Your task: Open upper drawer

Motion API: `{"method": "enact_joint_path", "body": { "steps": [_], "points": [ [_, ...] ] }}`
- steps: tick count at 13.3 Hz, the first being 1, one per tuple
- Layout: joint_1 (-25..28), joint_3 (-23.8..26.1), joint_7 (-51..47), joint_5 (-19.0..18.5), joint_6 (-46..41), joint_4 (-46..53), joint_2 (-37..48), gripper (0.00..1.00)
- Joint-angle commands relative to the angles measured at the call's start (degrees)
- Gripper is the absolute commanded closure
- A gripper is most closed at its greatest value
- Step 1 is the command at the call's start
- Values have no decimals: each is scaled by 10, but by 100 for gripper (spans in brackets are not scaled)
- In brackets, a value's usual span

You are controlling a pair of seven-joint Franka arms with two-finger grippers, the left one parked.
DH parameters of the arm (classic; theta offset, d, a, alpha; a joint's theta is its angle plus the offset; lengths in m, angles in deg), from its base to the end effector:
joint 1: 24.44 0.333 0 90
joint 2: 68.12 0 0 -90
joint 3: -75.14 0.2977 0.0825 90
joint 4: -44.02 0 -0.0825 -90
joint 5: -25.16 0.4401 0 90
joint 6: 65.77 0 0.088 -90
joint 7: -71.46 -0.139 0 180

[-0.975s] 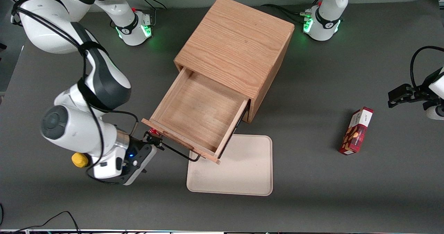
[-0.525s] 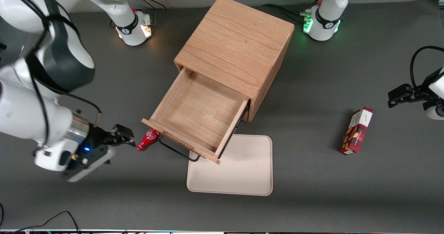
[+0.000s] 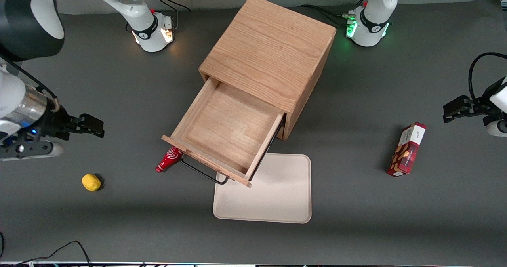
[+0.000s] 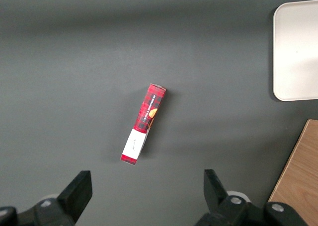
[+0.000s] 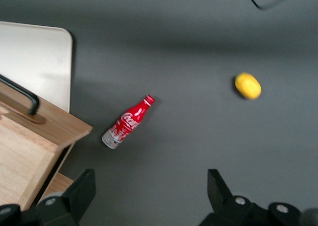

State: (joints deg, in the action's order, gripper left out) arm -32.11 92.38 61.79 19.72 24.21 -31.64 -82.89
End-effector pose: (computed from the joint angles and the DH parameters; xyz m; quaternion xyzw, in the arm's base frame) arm 0.6771 0.0779 0.5459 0.9999 -0.0057 0.0032 0.0093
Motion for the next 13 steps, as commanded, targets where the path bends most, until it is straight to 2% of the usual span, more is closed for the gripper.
{"method": "enact_joint_path", "body": {
  "steps": [1, 3, 7, 13],
  "points": [
    [-2, -40, -26, 37, 83, -222, 159, 0],
    [-1, -58, -28, 61, 80, -251, 187, 0],
    [-2, -93, -23, 62, 73, -288, 233, 0],
    [2, -90, -36, 61, 71, -258, 222, 0]
  ]
}}
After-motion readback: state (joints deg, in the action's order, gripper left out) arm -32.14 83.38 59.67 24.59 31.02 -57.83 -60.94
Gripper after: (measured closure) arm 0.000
